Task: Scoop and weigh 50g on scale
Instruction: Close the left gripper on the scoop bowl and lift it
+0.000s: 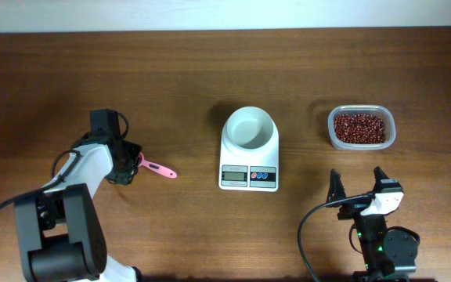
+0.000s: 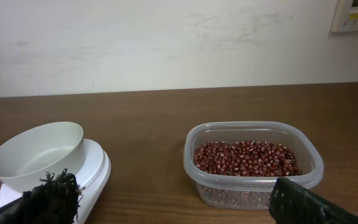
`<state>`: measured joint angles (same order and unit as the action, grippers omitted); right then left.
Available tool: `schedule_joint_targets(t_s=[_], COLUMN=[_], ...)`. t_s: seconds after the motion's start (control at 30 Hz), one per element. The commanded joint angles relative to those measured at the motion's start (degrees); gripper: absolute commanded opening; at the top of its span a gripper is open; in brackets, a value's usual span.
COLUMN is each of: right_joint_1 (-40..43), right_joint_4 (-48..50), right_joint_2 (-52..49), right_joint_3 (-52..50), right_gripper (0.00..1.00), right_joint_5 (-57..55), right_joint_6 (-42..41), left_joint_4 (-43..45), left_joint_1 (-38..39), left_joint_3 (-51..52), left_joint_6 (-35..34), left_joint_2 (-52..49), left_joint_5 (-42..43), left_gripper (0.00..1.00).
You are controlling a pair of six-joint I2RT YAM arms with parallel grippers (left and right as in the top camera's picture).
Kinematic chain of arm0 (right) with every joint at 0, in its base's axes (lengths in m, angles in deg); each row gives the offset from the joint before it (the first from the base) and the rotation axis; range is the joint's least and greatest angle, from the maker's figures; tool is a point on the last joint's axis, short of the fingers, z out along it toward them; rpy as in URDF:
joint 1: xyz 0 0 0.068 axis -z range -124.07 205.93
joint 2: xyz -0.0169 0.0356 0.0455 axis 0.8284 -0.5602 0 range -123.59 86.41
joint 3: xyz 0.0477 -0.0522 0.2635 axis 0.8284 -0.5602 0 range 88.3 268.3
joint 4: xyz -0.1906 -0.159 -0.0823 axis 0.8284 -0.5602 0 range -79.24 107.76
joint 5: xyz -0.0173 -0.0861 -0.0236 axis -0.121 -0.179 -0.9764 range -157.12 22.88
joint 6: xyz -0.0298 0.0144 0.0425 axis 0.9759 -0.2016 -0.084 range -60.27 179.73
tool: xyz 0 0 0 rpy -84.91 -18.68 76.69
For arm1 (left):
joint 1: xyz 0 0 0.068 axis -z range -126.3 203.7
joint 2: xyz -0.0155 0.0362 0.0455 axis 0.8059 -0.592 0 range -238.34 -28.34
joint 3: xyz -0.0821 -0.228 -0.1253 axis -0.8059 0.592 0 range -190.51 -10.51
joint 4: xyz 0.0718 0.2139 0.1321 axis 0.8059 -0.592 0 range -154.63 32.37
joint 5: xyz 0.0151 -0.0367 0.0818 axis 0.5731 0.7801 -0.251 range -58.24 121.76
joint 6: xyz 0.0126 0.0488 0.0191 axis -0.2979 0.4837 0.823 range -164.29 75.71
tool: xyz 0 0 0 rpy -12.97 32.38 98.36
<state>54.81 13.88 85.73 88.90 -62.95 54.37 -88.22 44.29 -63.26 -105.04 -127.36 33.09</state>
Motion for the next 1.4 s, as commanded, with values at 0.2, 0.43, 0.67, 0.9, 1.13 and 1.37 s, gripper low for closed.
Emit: schedule_joint_targets(t_s=[0.2, 0.43, 0.67, 0.9, 1.13, 1.37], right_joint_1=[-0.4, -0.4, -0.4, -0.4, -0.4, -0.4], right_joint_4=[-0.3, -0.3, -0.3, -0.3, -0.3, -0.3], right_joint_2=[0.5, 0.5, 0.5, 0.5, 0.5, 0.5], right_joint_3=[-0.3, -0.3, -0.3, -0.3, -0.3, -0.3], right_gripper=[0.99, 0.99, 0.99, 0.99, 0.99, 0.99], right_joint_5=[0.3, 0.3, 0.3, 0.3, 0.3, 0.3], right_joint_6=[0.5, 0.5, 0.5, 0.5, 0.5, 0.5], left_joint_4=[-0.8, -1.6, -3.4, -9.4, -11.5, -11.5], left_joint_1=[-0.1, -0.1, -0.1, -0.1, 2.2, 8.9], left_joint_3=[0.3, 0.3, 0.3, 0.3, 0.3, 0.3], left_joint_6=[-0.7, -0.7, -0.7, -0.7, -2.4, -13.1], left_joint_2=[-1.0, -0.9, 5.9, 15.6, 16.7, 16.7], left_joint_5=[1.1, 3.1, 3.8, 3.8, 7.5, 7.3], left_gripper=[0.00, 0.00, 0.00, 0.00, 0.00, 0.00])
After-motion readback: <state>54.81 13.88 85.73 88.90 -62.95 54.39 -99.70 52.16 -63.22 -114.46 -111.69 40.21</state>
